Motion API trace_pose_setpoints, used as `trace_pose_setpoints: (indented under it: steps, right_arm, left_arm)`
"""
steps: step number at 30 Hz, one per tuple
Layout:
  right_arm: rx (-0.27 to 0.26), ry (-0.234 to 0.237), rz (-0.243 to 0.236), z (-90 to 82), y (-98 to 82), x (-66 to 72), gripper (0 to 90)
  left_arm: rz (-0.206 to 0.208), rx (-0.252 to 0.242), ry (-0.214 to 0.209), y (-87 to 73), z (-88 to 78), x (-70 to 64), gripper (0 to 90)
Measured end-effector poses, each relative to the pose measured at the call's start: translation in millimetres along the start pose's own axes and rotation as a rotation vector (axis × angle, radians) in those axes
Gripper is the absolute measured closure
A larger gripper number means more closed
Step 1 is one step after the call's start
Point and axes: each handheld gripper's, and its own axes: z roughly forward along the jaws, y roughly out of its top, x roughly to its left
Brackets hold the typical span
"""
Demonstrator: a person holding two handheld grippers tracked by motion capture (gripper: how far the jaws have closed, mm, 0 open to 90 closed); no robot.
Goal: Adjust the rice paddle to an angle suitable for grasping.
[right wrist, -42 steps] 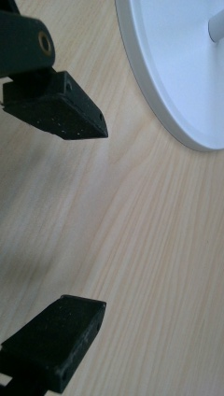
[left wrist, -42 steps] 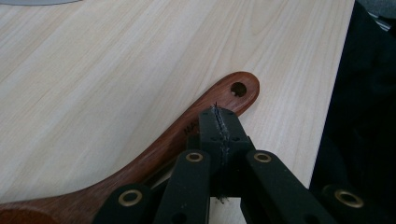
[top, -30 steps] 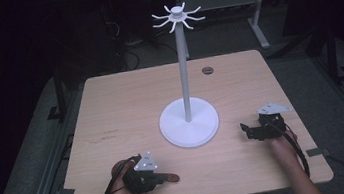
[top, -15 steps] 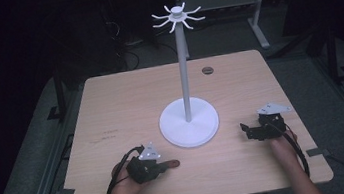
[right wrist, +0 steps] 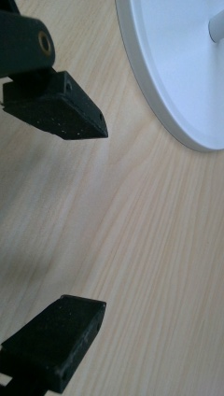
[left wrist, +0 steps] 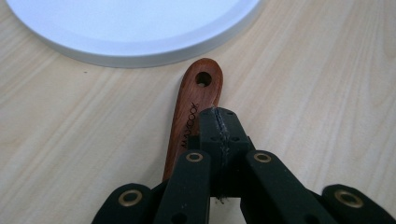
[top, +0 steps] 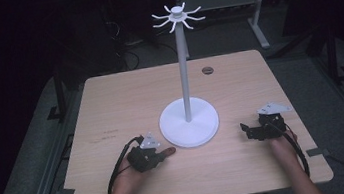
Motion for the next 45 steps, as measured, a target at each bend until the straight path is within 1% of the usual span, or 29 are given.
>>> trace_pose_setpoints:
  steps: [3, 5, 6, 8, 9, 10, 11, 12, 14, 15, 17, 19, 20, 23, 24, 26, 29, 32, 35, 36, 37, 38, 39, 40, 41, 42, 45]
  right_arm:
    - [-0.001, 0.000, 0.000, 0.0, 0.0, -0.1, 13.4]
    - [-0.002, -0.001, 0.003, 0.1, 0.1, 0.1, 13.4]
    - [-0.002, -0.001, 0.003, 0.1, 0.1, 0.1, 13.4]
    - [-0.002, 0.000, 0.003, 0.1, 0.0, 0.1, 13.4]
    - [-0.002, 0.002, 0.005, 0.1, 0.1, 0.0, 13.4]
    - [-0.003, 0.002, 0.005, 0.1, 0.0, 0.0, 13.4]
    - [-0.003, 0.003, 0.006, 0.1, 0.0, -0.1, 13.4]
    - [-0.003, 0.003, 0.006, 0.1, 0.0, -0.1, 13.4]
    - [-0.002, 0.003, 0.005, 0.2, 0.1, -0.1, 13.4]
    - [-0.002, 0.003, 0.006, 0.2, 0.1, -0.1, 13.4]
    - [-0.002, 0.003, 0.006, 0.2, 0.0, -0.2, 13.4]
    - [-0.002, 0.003, 0.007, 0.2, 0.0, -0.3, 13.4]
    - [-0.003, 0.003, 0.006, 0.2, 0.0, -0.4, 13.4]
    - [-0.002, 0.004, 0.008, 0.2, 0.0, -0.4, 13.5]
    - [-0.003, 0.003, 0.006, 0.2, 0.0, -0.5, 13.4]
    - [-0.003, 0.003, 0.006, 0.1, 0.0, -0.5, 13.4]
    - [-0.003, 0.003, 0.007, 0.0, -0.1, -0.6, 13.4]
    - [-0.003, 0.003, 0.009, 0.0, -0.1, -0.6, 13.4]
    - [-0.004, 0.003, 0.009, -0.1, -0.1, -0.8, 13.4]
    - [-0.004, 0.003, 0.011, -0.1, -0.1, -0.9, 13.4]
    - [-0.004, 0.003, 0.011, -0.1, -0.1, -0.9, 13.4]
    - [-0.003, 0.005, 0.009, 0.0, -0.1, -1.0, 13.4]
    - [-0.004, 0.004, 0.009, 0.0, -0.1, -0.9, 13.4]
    - [-0.004, 0.003, 0.009, -0.1, -0.1, -0.8, 13.4]
    - [-0.004, 0.001, 0.008, -0.1, -0.1, -0.5, 13.5]
    - [-0.003, 0.001, 0.007, 0.0, -0.1, -0.2, 13.4]
    - [-0.003, 0.001, 0.005, 0.1, 0.0, 0.1, 13.4]
  left_arm:
    - [-0.005, -0.017, -0.004, -0.7, -5.1, 1.3, 89.8]
    - [-0.006, -0.028, 0.012, -1.6, -15.3, 4.8, 89.7]
    - [-0.006, -0.028, 0.012, -1.6, -15.3, 4.8, 89.8]
    - [-0.017, -0.037, 0.039, -4.0, -24.7, 10.1, 89.8]
    - [-0.027, -0.036, 0.073, -8.1, -33.1, 16.8, 89.8]
    - [-0.035, -0.035, 0.089, -11.3, -37.3, 21.8, 89.7]
    - [-0.049, -0.037, 0.098, -14.2, -39.9, 25.3, 89.8]
    - [-0.049, -0.037, 0.098, -14.2, -39.9, 25.3, 89.8]
    - [-0.078, -0.023, 0.140, -25.4, -48.1, 39.4, 89.7]
    - [-0.089, -0.006, 0.158, -31.7, -50.9, 47.1, 89.8]
    - [-0.113, 0.016, 0.166, -39.4, -53.0, 55.3, 89.7]
    - [-0.145, 0.023, 0.157, -44.7, -53.4, 58.7, 89.7]
    - [-0.141, 0.037, 0.156, -47.2, -53.7, 61.2, 89.8]
    - [-0.155, 0.074, 0.151, -50.5, -52.7, 61.9, 89.7]
    - [-0.144, 0.091, 0.152, -51.3, -52.1, 61.8, 89.7]
    - [-0.148, 0.095, 0.157, -51.9, -51.3, 60.8, 89.7]
    - [-0.148, 0.111, 0.148, -53.4, -52.1, 58.8, 89.7]
    - [-0.148, 0.130, 0.127, -56.2, -55.3, 53.7, 89.7]
    - [-0.139, 0.138, 0.120, -59.8, -58.6, 48.6, 89.7]
    - [-0.149, 0.139, 0.112, -62.7, -61.5, 43.8, 89.7]
    - [-0.149, 0.139, 0.112, -62.7, -61.5, 43.8, 89.7]
    - [-0.144, 0.137, 0.103, -66.4, -64.5, 40.0, 89.7]
    - [-0.148, 0.132, 0.101, -67.6, -65.2, 38.5, 89.7]
    - [-0.158, 0.126, 0.090, -69.8, -66.2, 36.0, 89.7]
    - [-0.157, 0.127, 0.086, -71.1, -67.0, 34.4, 89.7]
    - [-0.152, 0.128, 0.086, -72.1, -67.4, 33.9, 89.7]
    - [-0.158, 0.124, 0.089, -71.3, -69.4, 35.6, 89.7]
